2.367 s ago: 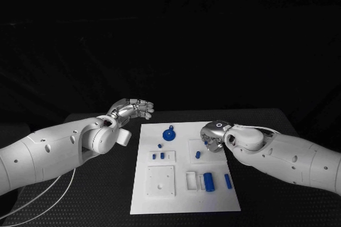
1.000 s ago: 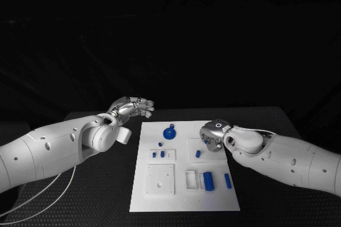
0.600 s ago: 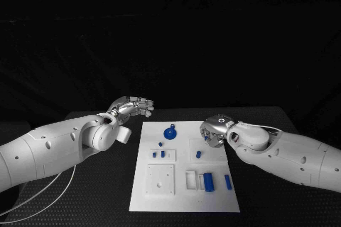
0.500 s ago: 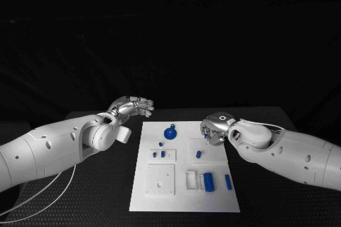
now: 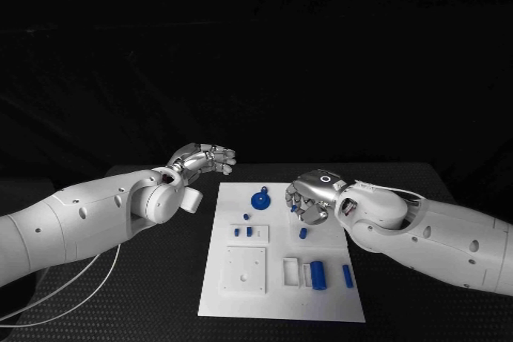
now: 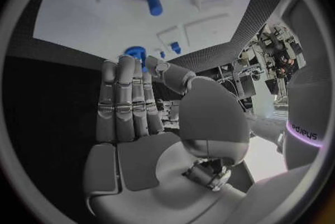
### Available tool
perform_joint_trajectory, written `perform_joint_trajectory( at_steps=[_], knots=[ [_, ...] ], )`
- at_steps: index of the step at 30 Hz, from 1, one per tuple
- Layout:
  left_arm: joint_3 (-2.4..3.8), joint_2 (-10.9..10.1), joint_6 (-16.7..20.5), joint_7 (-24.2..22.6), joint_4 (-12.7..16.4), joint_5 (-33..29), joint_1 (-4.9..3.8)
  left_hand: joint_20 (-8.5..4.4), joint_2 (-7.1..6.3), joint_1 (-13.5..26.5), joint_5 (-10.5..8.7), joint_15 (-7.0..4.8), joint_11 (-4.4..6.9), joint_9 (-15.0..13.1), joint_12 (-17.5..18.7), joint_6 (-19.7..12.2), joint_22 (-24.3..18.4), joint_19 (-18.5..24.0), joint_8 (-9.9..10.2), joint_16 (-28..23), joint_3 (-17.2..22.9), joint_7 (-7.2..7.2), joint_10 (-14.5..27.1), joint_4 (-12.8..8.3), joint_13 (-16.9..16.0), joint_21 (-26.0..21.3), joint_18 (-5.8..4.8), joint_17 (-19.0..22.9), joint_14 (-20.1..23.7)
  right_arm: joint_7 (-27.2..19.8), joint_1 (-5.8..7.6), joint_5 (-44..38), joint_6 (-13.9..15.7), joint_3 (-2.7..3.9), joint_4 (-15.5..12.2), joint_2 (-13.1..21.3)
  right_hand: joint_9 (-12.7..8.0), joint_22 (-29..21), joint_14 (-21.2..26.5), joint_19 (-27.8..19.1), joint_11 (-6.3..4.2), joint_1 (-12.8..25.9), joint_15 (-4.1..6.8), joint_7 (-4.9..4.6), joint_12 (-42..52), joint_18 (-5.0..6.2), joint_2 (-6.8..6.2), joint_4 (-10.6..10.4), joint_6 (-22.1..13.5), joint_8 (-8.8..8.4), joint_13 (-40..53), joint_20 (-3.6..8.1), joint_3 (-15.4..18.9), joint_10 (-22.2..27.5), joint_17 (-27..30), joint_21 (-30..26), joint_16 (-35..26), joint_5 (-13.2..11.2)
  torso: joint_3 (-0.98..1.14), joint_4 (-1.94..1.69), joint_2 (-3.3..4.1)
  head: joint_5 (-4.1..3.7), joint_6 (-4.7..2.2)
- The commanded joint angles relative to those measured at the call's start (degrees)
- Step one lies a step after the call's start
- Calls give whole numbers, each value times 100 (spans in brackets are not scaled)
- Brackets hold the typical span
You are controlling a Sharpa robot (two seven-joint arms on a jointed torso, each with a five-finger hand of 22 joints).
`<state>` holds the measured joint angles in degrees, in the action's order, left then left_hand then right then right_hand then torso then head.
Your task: Assemble the parts on the task board
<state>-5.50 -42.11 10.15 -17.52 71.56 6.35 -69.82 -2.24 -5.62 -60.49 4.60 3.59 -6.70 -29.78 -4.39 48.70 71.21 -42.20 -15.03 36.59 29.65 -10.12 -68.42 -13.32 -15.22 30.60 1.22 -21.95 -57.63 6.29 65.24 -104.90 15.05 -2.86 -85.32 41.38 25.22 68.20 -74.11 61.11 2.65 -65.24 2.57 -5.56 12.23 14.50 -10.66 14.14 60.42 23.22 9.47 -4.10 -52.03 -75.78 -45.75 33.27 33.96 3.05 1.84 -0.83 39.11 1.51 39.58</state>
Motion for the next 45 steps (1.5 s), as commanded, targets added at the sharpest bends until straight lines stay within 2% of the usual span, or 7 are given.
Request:
perform_joint_trajectory(
  at_steps=[1, 6, 9, 16, 24, 33, 45],
  knots=[
    [4, 25, -56, -35, -18, -54, -4, 17, 4, 65, 24, 3, -1, 6, 19, -43, 6, -39, 19, -24, -36, -14, 44, 4, 6, -38, 48, -6, -37, -83, -52, 117, 94, -3, -123, -102, 11, 7, -5, 42, 17, 11, 38, 0, 3, 50, -7, -1, 20, 12, 11, -11, -44, -41, -8, 21, 37, -4, -1, 1, 4, 145, 17],
    [4, 52, -31, -35, -45, -55, -4, 17, 4, 65, 26, 4, -1, 6, 18, -43, 6, -39, 18, -29, -35, -14, 45, 4, 7, -40, 48, -9, -35, -62, -132, -35, 82, -17, -198, -309, 12, 8, -4, 42, 17, 12, 37, -1, 0, 50, -3, -2, 17, 10, 13, -10, -46, -40, -10, 22, 37, -2, -15, -1, -3, 317, 70],
    [4, 72, -23, -39, -60, -64, -4, 18, 2, 68, 27, 5, -2, 6, 18, -44, 7, -38, 18, -37, -35, -14, 46, 6, 8, -44, 48, -12, -32, -57, -209, -181, 54, -92, -231, -468, 13, 9, -3, 43, 17, 12, 37, -2, -2, 50, -1, -2, 16, 8, 15, -10, -47, -39, -10, 23, 38, 0, -15, -5, 4, 404, 92],
    [4, 108, -16, -37, -84, -69, -5, 19, 0, 73, 29, 8, -2, 5, 17, -44, 7, -38, 16, -47, -35, -14, 46, 9, 9, -49, 47, -19, -29, -78, -454, -462, 24, -304, -28, -842, 15, 11, -2, 42, 18, 11, 37, -2, -5, 50, 2, 0, 15, 6, 19, -8, -51, -39, -12, 24, 39, 3, -18, -6, 5, 513, 144],
    [4, 134, -21, -23, -90, -70, -6, 20, -3, 77, 30, 10, -2, 5, 16, -45, 8, -38, 15, -56, -35, -14, 45, 12, 10, -54, 47, -25, -27, -84, -718, -567, -6, -362, 194, -1072, 18, 14, -2, 42, 17, 7, 37, -2, -8, 50, 1, 3, 15, 3, 24, -7, -58, -39, -14, 25, 40, 9, -11, -11, 7, 647, 240],
    [4, 160, -42, -10, -80, -71, -6, 22, -6, 81, 30, 11, -1, 4, 15, -45, 8, -38, 14, -63, -35, -14, 45, 16, 11, -58, 47, -30, -25, -62, -781, -626, -67, -384, 296, -1155, 19, 15, -1, 43, 18, 7, 37, -3, -11, 50, 3, 3, 14, 1, 27, -6, -62, -39, -15, 26, 41, 12, -6, -3, 8, 705, 308],
    [4, 169, -64, 2, -95, -71, -6, 23, -7, 86, 30, 13, -2, 4, 14, -48, 10, -38, 13, -76, -33, -14, 47, 23, 14, -66, 47, -40, -25, -56, -787, -632, -140, -416, 318, -1131, 22, 19, -1, 44, 19, 9, 37, -4, -15, 50, 6, 6, 12, -2, 33, -5, -66, -38, -17, 28, 42, 15, -5, 1, 5, 721, 327]
  ],
)
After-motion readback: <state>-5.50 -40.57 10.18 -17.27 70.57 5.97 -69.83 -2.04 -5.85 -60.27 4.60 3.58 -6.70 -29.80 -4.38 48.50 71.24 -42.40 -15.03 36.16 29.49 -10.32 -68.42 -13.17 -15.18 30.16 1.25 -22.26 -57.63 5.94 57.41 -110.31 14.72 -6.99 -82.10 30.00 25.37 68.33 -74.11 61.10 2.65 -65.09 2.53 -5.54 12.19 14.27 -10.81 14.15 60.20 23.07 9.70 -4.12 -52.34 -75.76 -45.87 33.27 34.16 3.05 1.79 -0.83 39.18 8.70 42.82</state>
